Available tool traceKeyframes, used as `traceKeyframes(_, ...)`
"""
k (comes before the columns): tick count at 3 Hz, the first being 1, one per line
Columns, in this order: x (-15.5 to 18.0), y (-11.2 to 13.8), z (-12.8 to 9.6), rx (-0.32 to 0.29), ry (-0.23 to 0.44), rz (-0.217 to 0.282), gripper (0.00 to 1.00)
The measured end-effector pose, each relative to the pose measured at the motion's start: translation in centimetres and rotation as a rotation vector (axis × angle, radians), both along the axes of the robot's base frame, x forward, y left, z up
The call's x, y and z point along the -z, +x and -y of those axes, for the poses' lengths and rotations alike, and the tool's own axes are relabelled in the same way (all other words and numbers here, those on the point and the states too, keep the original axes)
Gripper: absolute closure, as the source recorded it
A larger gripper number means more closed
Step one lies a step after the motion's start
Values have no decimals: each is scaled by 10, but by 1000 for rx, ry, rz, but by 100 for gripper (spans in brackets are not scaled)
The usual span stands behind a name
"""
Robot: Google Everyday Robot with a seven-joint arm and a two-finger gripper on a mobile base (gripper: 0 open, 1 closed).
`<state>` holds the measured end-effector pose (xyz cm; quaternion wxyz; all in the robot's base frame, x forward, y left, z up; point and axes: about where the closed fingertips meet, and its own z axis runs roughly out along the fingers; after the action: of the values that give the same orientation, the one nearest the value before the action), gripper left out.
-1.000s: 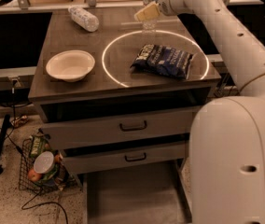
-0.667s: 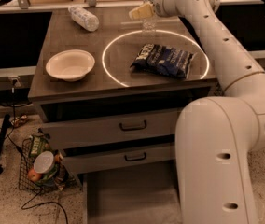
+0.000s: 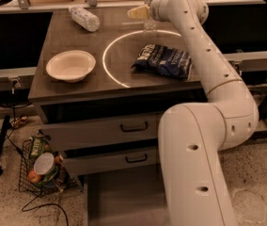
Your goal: Place water bottle into bottom drawer
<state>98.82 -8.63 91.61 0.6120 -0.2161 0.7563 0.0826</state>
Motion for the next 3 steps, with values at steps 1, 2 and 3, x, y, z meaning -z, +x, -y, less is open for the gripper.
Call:
traceKeyframes(1, 8, 15, 13, 51, 30, 22, 15)
traceKeyframes(2, 1, 19, 16, 50, 70, 63, 46)
traceKeyframes(3, -11, 14, 13, 11, 102, 87, 78)
